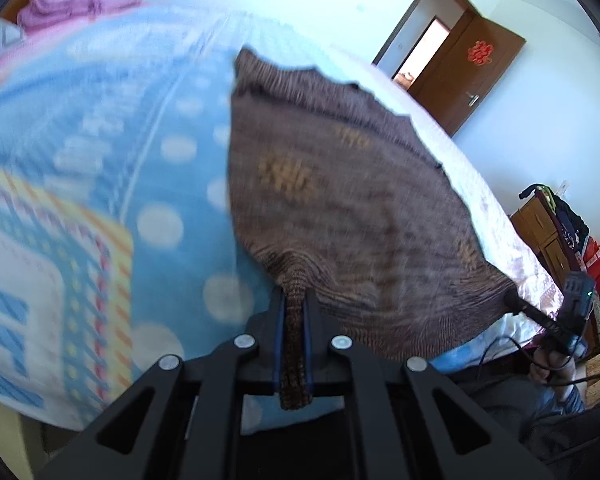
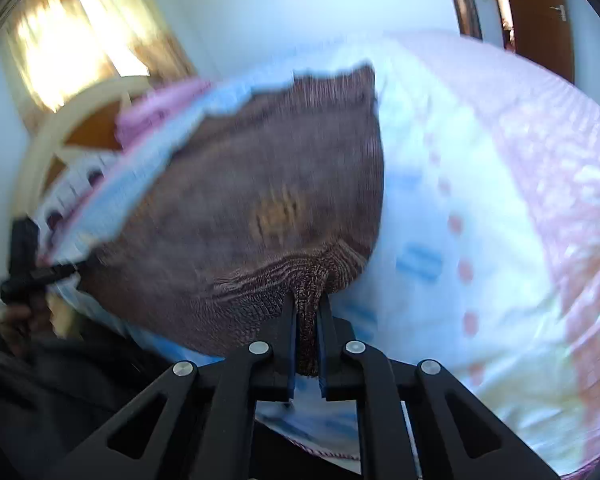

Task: Fold small clothes
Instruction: 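Lift the hem with both grippers and fold it over toward the collar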

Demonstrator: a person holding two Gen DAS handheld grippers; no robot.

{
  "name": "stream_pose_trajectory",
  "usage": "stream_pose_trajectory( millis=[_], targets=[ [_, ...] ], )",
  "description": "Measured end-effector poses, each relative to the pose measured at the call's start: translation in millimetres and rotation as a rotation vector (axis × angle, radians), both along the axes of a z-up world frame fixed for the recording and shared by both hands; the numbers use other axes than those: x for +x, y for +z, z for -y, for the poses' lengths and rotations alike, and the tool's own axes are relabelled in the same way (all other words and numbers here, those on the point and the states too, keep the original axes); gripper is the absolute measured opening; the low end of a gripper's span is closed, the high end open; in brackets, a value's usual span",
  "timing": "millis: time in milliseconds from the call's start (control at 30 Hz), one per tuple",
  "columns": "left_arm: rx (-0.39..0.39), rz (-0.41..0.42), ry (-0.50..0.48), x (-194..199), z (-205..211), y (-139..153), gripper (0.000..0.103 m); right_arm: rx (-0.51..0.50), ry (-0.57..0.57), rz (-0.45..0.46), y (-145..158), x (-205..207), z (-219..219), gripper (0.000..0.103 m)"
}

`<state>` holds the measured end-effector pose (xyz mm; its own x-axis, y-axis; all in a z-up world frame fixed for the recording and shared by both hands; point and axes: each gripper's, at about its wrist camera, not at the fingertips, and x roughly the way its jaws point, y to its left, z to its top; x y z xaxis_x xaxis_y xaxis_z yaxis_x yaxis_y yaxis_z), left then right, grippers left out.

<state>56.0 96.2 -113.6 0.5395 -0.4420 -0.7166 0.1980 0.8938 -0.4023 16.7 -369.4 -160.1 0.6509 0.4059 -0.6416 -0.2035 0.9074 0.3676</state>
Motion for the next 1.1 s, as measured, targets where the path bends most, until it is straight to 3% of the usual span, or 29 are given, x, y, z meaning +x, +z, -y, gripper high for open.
stream_pose_trajectory(
  millis=[233,433,733,1100],
  targets=[
    [-0.036,0.092,-0.019,13.1,10.4,37.8,0.008,0.054,-0.013,0.106,35.3,-2.3,4.1,0.007],
    [-0.049,0.146,-0.022,24.6,9.4,59.8,0.008,0.029,-0.016,0.187,54.6,-4.4,0.7,0.007],
    [-0.08,0.23,0.024,59.7,-2.6,93.9,0.008,0.042,-0.011,0.278,94.5,32.1,-3.6,0.007],
    [-0.106,0.266,0.045,121.9,9.0,112.7,0.008,0.039,-0.086,0.327,127.2,90.2,0.5,0.007]
  ],
)
